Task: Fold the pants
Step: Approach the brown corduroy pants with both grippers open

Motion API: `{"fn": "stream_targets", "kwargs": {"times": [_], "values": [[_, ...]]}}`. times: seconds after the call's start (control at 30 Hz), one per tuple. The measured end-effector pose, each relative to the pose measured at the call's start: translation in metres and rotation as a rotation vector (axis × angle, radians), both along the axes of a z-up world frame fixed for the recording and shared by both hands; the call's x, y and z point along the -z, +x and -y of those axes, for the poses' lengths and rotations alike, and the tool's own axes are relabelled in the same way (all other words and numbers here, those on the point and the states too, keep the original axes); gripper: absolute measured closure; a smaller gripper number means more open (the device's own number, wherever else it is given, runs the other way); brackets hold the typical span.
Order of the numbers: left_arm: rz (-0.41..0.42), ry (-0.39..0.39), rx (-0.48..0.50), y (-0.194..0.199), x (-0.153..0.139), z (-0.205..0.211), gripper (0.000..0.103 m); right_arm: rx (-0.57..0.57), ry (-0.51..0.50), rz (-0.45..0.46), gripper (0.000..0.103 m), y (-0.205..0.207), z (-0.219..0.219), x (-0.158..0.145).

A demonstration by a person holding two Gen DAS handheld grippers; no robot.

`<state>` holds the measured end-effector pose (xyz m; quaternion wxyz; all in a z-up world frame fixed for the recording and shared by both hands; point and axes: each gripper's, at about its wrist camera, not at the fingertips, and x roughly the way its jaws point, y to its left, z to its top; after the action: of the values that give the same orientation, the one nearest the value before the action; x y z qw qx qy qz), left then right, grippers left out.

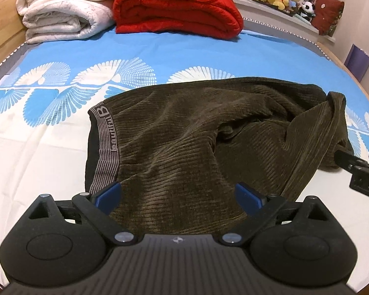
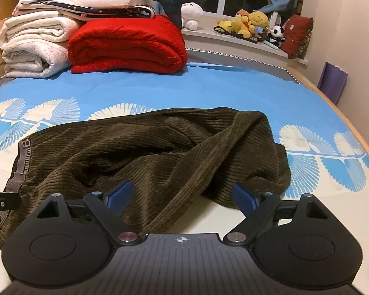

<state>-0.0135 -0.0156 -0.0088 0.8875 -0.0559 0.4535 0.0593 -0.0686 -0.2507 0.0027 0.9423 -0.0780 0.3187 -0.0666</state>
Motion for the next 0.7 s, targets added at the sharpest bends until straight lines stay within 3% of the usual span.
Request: {"fn": "stream_targets", "kwargs": {"times": [0.7], "values": [[0.003,-0.004,-0.013,-0.004,-0.003,-0.008,0.008,-0.039,0.08,0.004,0.015,0.004,-0.013,0.001]]}}
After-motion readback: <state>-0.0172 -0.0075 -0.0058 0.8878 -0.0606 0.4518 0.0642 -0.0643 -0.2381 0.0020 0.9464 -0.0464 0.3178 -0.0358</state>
